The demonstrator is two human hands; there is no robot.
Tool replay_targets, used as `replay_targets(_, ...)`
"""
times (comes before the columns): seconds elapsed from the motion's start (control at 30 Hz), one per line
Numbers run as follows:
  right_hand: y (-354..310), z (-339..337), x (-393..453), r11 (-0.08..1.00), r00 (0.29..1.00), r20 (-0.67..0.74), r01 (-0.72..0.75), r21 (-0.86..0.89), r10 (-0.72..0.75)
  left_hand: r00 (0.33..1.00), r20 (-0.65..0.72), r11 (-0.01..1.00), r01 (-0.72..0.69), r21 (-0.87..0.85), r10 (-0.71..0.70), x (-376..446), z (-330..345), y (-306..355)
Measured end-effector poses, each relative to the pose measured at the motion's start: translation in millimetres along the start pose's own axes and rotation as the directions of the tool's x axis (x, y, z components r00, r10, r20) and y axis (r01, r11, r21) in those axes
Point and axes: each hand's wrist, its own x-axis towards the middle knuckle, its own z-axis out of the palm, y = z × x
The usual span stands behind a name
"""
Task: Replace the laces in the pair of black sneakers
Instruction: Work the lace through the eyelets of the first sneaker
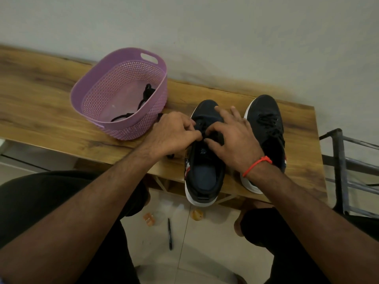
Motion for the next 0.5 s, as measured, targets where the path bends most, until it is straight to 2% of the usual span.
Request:
replay_targets(0.1,-1.9,4.3,-1.4,0.997,0.997,-0.041,0.062,-0.040,-0.064,1.000,-0.003,1.000,-0.011,-0.016,0.011,-1.7,0.5,3.0)
replay_targets(0.2,-0.6,2.6,0.5,0.994,0.988,-0.143,0.068,0.089,-0.054,0.999,0.012,0.995,-0.042,0.085,0.041,-1.4,-2.8,4.2)
replay_targets(0.3,6.2,-6.8,4.6,0.955,0.954,-0.273,-0.039,0.293,0.122,0.997,0.026,0.980,-0.076,0.182,0.073,-0.3,-2.6,5.1)
replay_targets(0.37,14.4,-10.7,7.3,0.950,0.944,-0.267,-0.110,0.292,0.191,0.994,0.028,0.972,-0.109,0.208,0.106,-0.2,-1.3,5.1)
replay_targets(0.43,17.3,-10.8,6.7,0.963,0.967,-0.223,-0.059,0.265,0.120,0.991,0.031,0.959,-0.133,0.252,0.130,-0.1,-0.9,4.5)
replay_targets(0.5,12.9,-7.7,4.3,0.983,0.986,-0.165,0.053,0.173,-0.024,0.989,0.031,0.947,-0.145,0.288,0.142,-0.2,-1.2,3.6)
